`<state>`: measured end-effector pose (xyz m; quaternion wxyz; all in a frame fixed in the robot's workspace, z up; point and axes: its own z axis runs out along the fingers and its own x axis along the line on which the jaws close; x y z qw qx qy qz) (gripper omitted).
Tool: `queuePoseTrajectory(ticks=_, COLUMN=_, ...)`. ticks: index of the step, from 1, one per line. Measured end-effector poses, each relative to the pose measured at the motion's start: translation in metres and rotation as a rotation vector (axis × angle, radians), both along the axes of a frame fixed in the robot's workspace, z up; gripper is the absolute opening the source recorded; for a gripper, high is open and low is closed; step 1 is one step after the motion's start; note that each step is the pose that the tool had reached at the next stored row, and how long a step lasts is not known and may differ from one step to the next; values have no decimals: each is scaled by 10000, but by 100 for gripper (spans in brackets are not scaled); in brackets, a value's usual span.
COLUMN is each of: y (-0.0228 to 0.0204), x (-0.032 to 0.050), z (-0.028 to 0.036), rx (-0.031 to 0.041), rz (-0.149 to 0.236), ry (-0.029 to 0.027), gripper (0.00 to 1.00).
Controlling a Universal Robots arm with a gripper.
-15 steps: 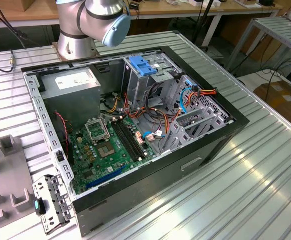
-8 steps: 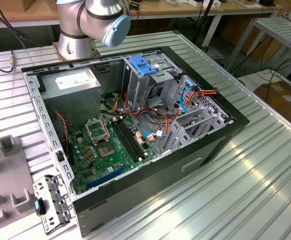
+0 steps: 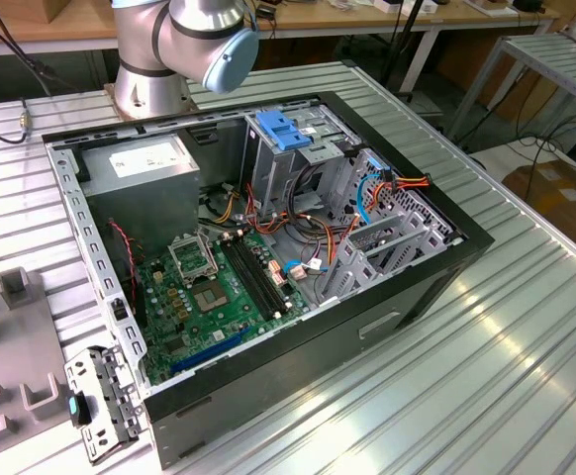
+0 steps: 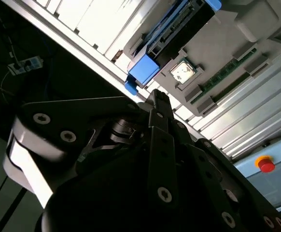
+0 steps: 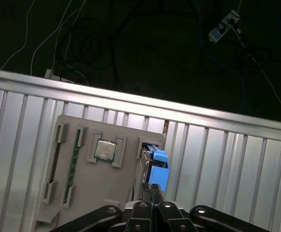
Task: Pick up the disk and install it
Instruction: 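Pick up the disk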
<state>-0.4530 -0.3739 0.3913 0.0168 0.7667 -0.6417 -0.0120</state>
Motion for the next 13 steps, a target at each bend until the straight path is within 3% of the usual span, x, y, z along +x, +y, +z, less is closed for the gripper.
queuePoseTrajectory(ticks=9, y=0, x=0, z=0, rx=0, rz=55, ry=0, gripper=11)
queuePoseTrajectory(ticks=11, y=0, x=0, z=0, rx=1, rz=258, ry=-1, gripper=11)
queuePoseTrajectory(ticks=13, y=0, x=0, z=0, rx=0, rz=733, ry=-1, gripper=11)
